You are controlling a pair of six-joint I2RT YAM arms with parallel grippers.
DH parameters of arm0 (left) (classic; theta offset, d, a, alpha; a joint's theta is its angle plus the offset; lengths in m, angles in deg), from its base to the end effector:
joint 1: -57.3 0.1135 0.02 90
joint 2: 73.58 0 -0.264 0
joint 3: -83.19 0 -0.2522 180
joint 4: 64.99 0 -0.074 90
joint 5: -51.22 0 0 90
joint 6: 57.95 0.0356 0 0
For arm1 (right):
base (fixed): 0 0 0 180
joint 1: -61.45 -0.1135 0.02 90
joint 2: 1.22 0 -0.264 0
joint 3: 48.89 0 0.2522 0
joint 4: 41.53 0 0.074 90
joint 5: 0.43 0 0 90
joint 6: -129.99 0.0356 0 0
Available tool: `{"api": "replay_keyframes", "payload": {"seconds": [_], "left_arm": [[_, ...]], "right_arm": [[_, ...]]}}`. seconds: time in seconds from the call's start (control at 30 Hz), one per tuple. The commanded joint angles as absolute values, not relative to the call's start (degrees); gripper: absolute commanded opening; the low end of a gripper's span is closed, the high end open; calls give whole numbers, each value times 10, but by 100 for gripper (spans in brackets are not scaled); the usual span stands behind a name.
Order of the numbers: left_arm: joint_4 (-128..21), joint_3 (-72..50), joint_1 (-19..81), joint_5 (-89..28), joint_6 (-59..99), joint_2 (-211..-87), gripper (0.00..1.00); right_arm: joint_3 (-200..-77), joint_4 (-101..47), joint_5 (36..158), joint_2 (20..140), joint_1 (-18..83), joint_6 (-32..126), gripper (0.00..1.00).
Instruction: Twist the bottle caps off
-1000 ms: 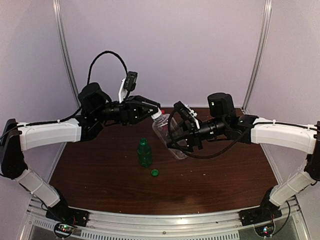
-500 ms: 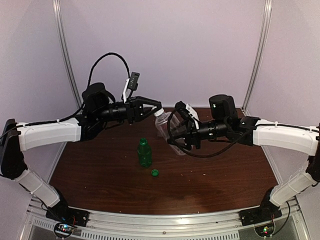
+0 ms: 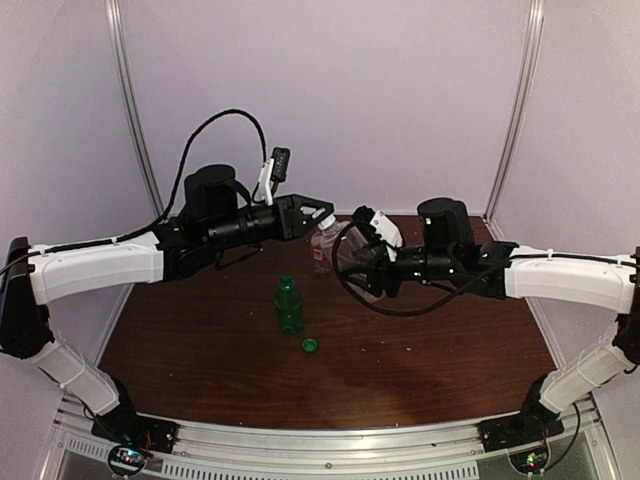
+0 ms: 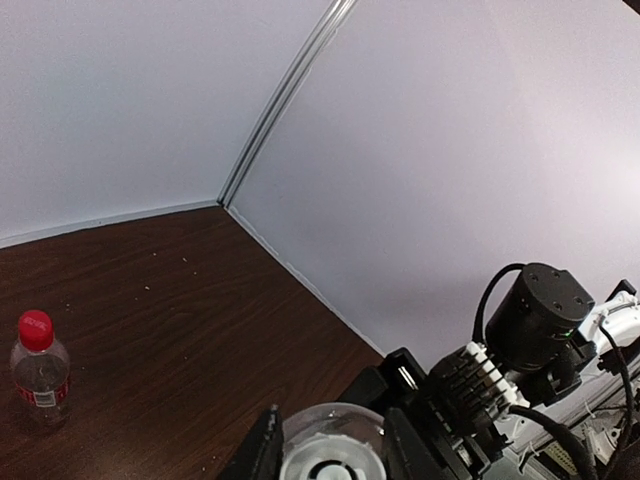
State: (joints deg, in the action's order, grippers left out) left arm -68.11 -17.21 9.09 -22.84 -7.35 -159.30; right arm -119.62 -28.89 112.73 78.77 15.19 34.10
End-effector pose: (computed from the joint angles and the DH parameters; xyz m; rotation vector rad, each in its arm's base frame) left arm 0.2320 -0.2743 0.3442 0.3764 1.7750 -1.3632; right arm 0.2125 0.2424 0.2931 -1.1280 1.6749 0.8511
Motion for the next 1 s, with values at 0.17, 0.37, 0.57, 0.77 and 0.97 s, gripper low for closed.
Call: {"api": "replay_keyframes", "payload": {"seconds": [0.17,0.37,0.57,0.77,0.97], "left_arm": [[-718,-161,108,-138,2,-1582,51],[-760,-175,134,13,47,-1564,76],[-771,-176,135,143,107,-1561,83],[-789,-181,135,197,120,-1565,75],[-806,-185,135,209,104,-1572,55]], "right_arm": [[-1204,-303,1190,767,159,348,50],[-1212,-285,1314,768,164,339,53],[-1242,-256,1449,789,165,336,53],[-1256,-264,1514,801,165,350,53],[-1258,-276,1527,808,165,360,53]]}}
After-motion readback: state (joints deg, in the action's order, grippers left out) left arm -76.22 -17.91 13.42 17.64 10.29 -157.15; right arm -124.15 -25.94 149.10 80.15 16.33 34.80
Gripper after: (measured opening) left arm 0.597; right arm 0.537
